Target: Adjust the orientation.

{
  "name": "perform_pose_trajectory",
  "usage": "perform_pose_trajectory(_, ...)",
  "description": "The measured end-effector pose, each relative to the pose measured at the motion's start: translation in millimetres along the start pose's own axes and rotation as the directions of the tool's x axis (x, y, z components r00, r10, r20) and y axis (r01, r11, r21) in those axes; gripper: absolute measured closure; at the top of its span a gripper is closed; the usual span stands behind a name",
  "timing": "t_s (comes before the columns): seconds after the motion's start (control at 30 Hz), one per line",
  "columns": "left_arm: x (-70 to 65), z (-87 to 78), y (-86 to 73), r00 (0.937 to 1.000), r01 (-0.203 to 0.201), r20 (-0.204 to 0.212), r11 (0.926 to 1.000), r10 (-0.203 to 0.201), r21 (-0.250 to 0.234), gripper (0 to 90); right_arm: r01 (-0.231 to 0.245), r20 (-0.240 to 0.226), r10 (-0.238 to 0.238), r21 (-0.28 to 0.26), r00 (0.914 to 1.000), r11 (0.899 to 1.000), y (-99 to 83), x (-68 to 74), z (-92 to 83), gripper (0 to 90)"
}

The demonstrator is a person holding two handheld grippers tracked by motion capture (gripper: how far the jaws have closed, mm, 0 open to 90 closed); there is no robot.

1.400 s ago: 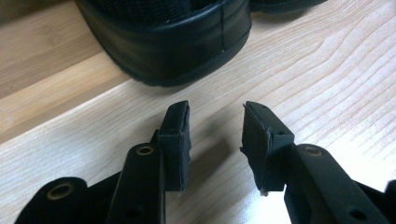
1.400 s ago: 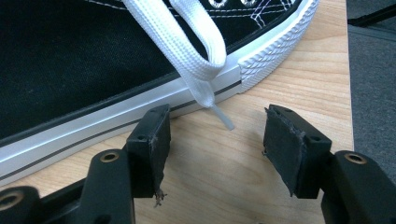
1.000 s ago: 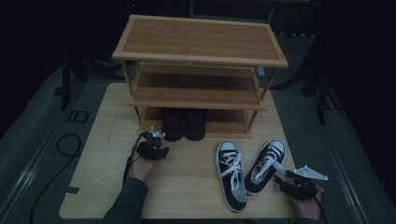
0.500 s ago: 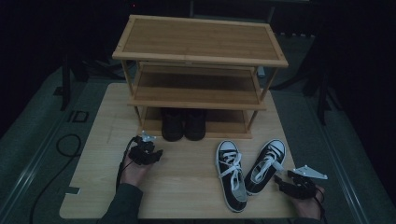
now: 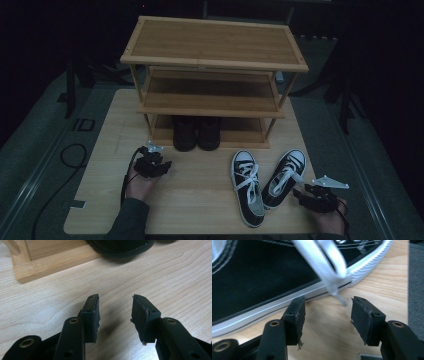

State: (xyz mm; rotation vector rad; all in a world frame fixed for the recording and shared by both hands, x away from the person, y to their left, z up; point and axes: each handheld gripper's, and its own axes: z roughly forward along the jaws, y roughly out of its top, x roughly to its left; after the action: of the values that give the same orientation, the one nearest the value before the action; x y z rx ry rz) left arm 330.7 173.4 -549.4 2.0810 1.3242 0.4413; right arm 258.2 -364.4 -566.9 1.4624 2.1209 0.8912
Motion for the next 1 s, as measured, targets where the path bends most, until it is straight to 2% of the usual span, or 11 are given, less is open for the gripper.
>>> perform_pose_trajectory(0.1, -0.5, -1.2, -1.0, 1.0, -0.005, -0.001, 1.0, 0.005, 0.002, 58.1, 0.039, -0.019, -0.039, 0.029, 0.9991, 0.999, 2.2, 2.5, -0.5, 44.4)
perform_pose_trajectory(0.3, -1.3, -2.5, -2.3, 1.0, -0.008, 0.0, 1.0, 0.008, 0.005, 58.1, 0.067, -0.021, -0.067, 0.048, 0.9976, 0.997, 7.1, 2.8, -2.6, 42.6)
perform_pose_trajectory(0.57, -1.8, -3.9, -3.2, 0.9998, -0.017, -0.002, 0.9998, 0.017, 0.008, 58.1, 0.089, -0.047, -0.088, 0.009, 0.995, 0.996, 26.5, 6.6, -19.3, 37.6)
perform_pose_trajectory(0.73, -1.5, -4.1, -4.5, 0.9998, -0.02, -0.002, 0.9997, 0.02, 0.011, 58.0, 0.098, -0.068, -0.099, -0.017, 0.9928, 0.995, 40.0, 11.8, -27.1, 30.8)
perform_pose_trajectory(1.0, -1.9, -1.8, -5.8, 0.9998, -0.019, -0.003, 0.9996, 0.019, 0.021, 57.5, 0.089, -0.085, -0.093, -0.048, 0.992, 0.995, 57.6, 23.6, -25.8, 23.3)
